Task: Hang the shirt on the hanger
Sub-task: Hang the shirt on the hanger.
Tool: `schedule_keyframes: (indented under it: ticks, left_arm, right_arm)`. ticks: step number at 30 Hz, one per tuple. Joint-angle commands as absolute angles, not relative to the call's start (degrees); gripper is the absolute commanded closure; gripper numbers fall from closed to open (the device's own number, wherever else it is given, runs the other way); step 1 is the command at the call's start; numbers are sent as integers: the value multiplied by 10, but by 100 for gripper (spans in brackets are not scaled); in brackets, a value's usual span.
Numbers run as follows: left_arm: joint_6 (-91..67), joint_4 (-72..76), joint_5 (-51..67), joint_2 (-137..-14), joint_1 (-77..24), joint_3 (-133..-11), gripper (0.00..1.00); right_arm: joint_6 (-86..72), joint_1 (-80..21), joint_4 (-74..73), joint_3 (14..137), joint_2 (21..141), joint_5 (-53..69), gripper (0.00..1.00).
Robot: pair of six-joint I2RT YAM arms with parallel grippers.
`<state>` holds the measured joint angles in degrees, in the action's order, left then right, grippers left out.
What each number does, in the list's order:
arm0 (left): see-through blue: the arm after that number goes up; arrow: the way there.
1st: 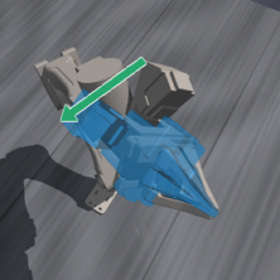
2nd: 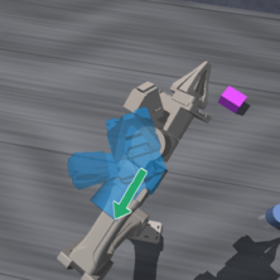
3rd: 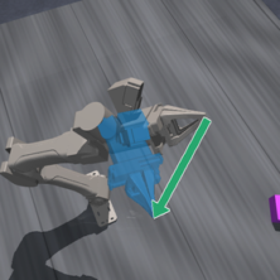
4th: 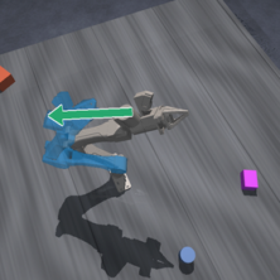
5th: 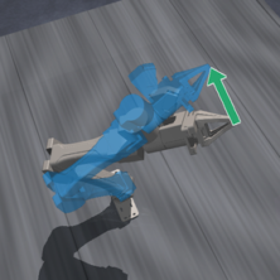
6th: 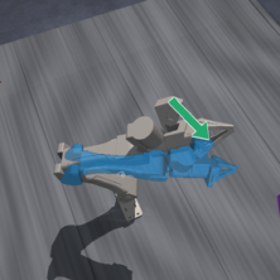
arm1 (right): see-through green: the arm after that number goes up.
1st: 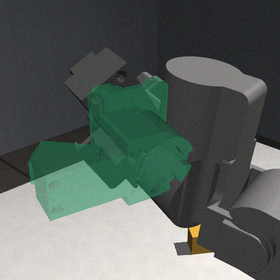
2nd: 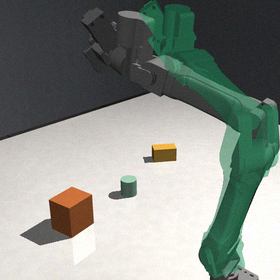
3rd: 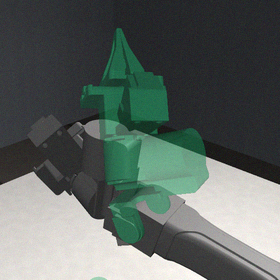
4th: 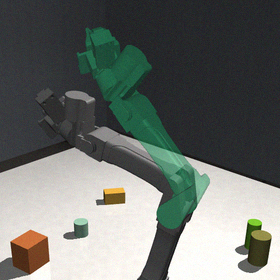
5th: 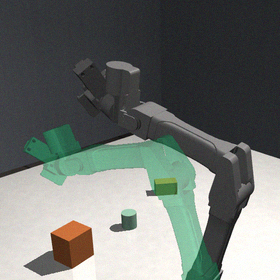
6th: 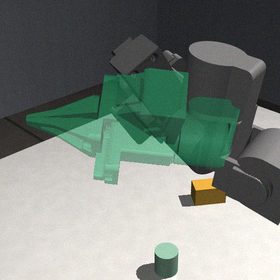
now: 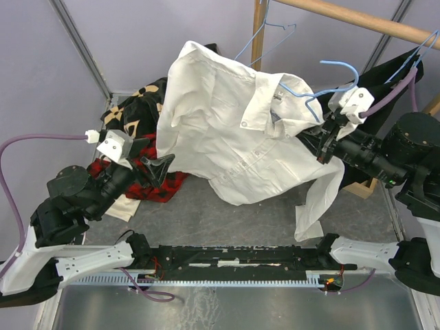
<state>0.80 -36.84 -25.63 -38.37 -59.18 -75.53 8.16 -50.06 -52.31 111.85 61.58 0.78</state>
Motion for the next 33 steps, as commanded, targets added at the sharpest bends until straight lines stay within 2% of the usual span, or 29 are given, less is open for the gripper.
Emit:
schedule_keyframes:
  ticks: [1,14,33]
  left_arm:
    - [-33,-333,-262,-376,-592,-737,16]
    - [-65,-301,-217,-358,-592,-705,16]
    - [-5,-305,-34,-412,-592,-767,18]
  right_arm:
    - [76,-499,-485,1098,623,-3,100]
    - [80,-499,-473,899,598,-19,100]
    - [128,-499,-493,849,604,145,100]
